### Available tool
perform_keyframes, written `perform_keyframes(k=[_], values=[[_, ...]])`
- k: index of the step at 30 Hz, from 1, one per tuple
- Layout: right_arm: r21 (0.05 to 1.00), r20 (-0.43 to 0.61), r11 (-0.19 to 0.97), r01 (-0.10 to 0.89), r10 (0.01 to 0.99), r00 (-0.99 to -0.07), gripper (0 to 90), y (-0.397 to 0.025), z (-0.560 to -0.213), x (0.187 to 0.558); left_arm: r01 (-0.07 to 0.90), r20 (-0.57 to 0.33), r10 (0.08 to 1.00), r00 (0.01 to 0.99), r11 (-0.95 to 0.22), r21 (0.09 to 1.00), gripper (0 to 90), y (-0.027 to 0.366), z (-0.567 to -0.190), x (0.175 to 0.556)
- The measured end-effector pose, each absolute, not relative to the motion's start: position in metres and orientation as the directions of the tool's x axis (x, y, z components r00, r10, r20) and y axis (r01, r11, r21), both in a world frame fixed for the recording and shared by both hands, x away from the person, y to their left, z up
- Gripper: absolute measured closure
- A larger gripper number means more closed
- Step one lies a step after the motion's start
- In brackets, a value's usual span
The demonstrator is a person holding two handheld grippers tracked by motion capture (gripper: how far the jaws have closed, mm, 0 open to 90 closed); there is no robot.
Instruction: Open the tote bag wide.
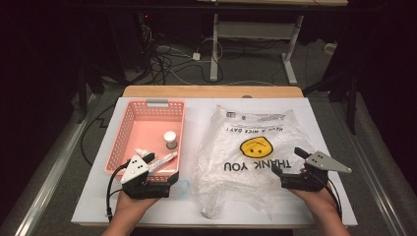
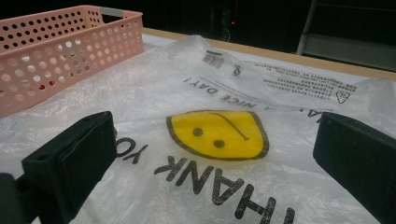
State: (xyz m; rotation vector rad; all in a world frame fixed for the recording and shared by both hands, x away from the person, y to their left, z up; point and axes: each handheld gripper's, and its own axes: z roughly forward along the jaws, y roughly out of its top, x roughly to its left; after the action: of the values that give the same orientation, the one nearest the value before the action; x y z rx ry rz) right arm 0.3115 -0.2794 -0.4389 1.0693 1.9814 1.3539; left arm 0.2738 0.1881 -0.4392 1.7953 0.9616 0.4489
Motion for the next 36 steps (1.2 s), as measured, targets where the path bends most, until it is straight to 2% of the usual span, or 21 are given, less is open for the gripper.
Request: perform_keyframes(k=[11,18,23,29,36], values=[[0.924,0.014,0.201,0.327,0.834,-0.552,0.4,-0.286,-0.434,0.312,0.401,-0.117,0.779,0.616,-0.183,0.898,0.0,0.186,-0.438,0.271],[0.915,0.035,0.174,0.363,0.864,-0.502,2.6,-0.306,-0.434,0.316,0.391,-0.116,0.776,0.620,-0.178,0.903,0.0,0.184,-0.434,0.269],[0.905,0.026,0.173,0.389,0.889,-0.456,7.0,-0.326,-0.434,0.319,0.397,-0.124,0.772,0.623,-0.176,0.901,0.0,0.184,-0.434,0.268],[0.882,0.009,0.182,0.435,0.916,-0.401,16.2,-0.347,-0.438,0.321,0.408,-0.137,0.768,0.625,-0.172,0.897,0.0,0.183,-0.435,0.268],[0.870,0.039,0.145,0.472,0.933,-0.359,21.0,-0.364,-0.440,0.324,0.408,-0.137,0.765,0.630,-0.175,0.896,0.0,0.181,-0.435,0.267]])
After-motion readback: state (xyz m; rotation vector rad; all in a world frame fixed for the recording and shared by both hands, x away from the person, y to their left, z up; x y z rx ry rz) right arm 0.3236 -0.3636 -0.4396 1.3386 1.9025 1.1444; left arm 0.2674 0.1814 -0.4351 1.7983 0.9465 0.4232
